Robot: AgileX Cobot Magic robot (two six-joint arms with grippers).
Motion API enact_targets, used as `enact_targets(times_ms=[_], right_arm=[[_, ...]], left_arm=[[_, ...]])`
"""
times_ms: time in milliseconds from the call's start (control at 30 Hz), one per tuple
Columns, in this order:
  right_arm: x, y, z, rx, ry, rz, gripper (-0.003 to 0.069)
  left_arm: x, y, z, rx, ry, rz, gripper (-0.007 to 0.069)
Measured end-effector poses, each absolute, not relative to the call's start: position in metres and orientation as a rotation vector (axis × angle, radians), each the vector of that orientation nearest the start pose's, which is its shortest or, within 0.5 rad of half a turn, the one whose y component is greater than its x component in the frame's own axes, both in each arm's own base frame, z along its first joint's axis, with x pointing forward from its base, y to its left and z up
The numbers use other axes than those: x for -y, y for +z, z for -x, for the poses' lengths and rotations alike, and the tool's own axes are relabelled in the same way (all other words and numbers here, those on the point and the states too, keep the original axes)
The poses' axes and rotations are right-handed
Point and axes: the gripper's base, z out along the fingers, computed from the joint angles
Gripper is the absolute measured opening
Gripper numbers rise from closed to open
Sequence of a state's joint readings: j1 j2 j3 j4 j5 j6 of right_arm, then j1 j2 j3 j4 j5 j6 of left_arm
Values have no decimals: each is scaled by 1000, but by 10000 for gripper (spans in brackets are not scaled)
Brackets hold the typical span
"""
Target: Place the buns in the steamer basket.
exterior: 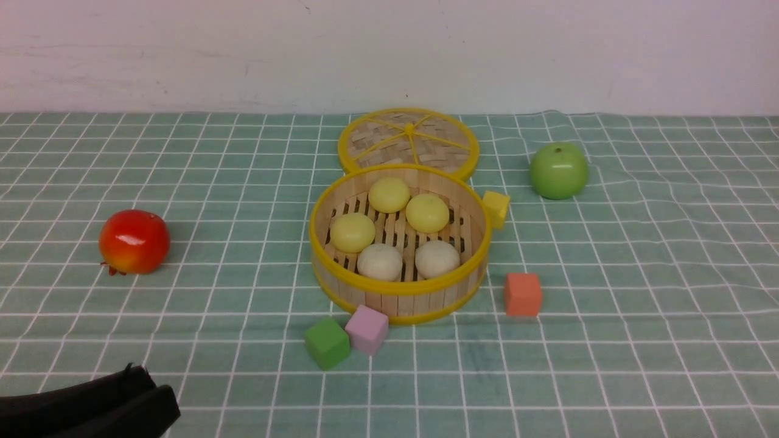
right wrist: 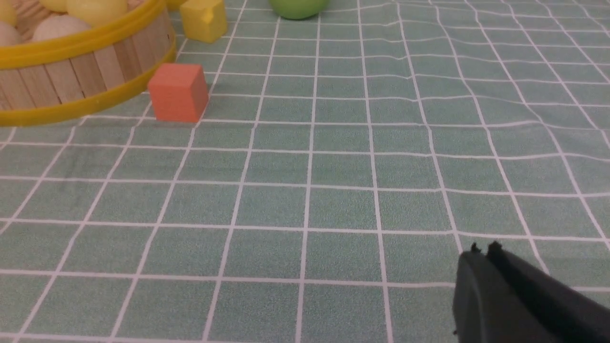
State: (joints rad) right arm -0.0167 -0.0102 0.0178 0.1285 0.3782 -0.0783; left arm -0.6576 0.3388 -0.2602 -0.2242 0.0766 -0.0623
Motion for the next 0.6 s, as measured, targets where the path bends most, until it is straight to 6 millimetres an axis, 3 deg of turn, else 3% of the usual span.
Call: enact_targets(times_ms=[467,600], right_arm=[[-3,174,-52,-1867,61,-21,10],[-3,174,-52,-1867,61,-21,13]], left_arm=[[52,262,-70,-1670,-683,-315,237],[36,246,-69,-1664,-584,-154,208]])
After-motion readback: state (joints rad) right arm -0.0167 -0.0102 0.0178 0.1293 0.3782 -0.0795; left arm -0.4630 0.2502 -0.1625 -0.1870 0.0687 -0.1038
